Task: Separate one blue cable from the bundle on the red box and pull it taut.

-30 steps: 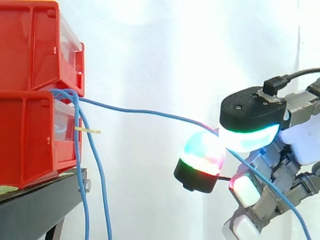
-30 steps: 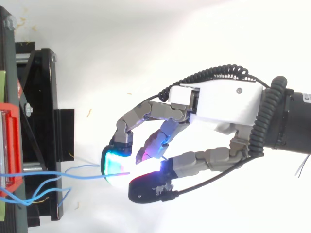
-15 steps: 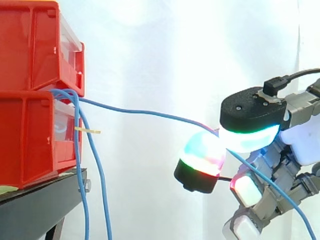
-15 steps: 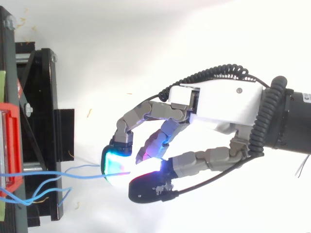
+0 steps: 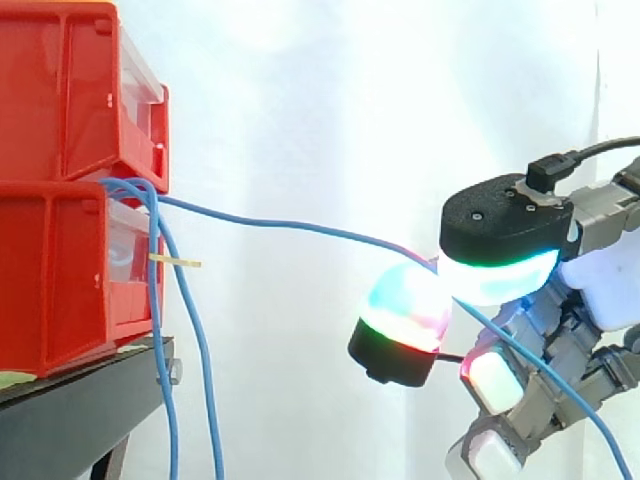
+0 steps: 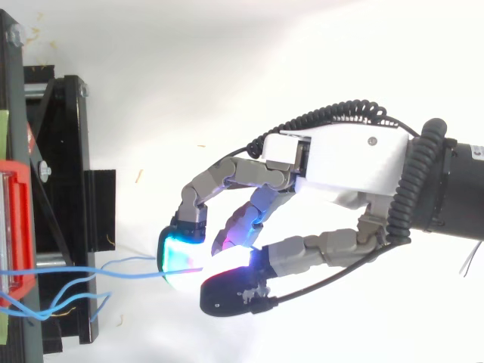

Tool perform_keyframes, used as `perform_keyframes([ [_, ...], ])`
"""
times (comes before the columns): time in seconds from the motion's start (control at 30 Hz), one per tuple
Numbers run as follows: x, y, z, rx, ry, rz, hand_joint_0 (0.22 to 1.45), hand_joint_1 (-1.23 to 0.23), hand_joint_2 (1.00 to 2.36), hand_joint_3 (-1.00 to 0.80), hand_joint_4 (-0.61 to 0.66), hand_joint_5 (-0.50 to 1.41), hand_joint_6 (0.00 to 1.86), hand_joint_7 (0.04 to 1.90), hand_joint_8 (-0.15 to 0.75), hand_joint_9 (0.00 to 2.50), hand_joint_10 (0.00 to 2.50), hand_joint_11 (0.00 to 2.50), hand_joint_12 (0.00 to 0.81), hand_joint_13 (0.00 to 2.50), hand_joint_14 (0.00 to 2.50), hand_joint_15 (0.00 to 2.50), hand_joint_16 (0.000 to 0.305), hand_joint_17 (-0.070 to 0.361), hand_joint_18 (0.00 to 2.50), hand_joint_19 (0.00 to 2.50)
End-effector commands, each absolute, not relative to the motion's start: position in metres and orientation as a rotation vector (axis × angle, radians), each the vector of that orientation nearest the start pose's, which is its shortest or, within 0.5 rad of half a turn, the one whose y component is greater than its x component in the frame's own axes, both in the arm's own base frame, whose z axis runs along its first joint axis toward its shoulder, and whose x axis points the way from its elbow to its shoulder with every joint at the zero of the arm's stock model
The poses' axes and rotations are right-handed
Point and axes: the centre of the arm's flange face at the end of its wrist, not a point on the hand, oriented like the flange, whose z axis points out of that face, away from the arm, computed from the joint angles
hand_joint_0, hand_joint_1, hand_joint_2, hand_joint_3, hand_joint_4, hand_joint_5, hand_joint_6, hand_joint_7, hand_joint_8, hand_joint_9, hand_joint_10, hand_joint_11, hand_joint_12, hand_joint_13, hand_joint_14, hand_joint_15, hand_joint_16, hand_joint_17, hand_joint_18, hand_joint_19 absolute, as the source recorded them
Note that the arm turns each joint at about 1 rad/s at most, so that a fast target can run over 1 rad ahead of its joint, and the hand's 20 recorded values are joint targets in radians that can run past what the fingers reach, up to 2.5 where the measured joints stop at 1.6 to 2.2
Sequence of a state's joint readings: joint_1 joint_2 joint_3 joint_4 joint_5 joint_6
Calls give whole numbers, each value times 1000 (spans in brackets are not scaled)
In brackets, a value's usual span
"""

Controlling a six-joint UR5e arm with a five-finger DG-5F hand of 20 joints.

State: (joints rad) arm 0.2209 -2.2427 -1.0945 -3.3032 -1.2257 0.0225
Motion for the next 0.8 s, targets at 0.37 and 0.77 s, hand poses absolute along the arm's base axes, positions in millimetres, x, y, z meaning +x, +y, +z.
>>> perform_keyframes([
  [0.37,722,-8,293,1449,1390,879,500,-839,1427,-208,-83,-3,863,996,192,1129,8,221,395,831,15,382,50,114,190,183],
  [0.77,722,-9,292,1451,1390,877,499,-838,1427,-209,-85,-3,863,987,193,1132,8,228,393,833,14,387,51,115,202,186],
])
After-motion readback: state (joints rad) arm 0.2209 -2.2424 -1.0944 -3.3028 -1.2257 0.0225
